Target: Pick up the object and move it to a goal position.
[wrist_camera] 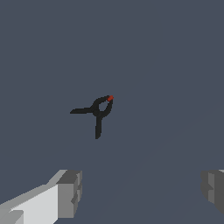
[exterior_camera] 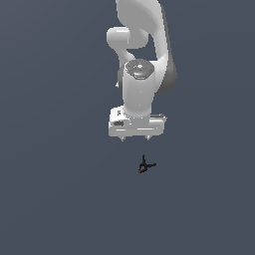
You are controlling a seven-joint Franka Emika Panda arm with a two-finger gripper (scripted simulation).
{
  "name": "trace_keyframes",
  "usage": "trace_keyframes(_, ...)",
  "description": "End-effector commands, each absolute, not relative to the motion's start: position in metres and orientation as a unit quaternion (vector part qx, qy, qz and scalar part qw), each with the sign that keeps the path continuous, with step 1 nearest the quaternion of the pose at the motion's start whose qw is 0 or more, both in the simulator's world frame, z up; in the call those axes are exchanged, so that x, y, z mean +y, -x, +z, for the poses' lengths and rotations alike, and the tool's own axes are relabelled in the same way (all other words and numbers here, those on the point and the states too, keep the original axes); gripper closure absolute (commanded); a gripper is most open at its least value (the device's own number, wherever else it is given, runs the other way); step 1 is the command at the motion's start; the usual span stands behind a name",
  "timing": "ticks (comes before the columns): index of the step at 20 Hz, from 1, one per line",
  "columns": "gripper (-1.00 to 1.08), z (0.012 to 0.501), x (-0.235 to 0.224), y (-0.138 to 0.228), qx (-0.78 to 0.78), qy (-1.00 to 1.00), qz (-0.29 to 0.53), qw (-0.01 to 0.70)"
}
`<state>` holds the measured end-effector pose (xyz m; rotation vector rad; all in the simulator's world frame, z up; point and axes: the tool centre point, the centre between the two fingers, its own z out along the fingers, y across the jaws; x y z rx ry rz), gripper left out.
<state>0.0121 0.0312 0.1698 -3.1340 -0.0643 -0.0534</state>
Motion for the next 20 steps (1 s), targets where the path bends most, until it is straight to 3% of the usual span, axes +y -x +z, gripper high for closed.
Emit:
trace_keyframes(1,-0.92,0.17,0.031,-0.012,-0.021,1.0,-0.017,0.003)
trace_keyframes(20,-0.92,0.158,0.047,-0.018,-0.015,1.0,-0.019,0.005)
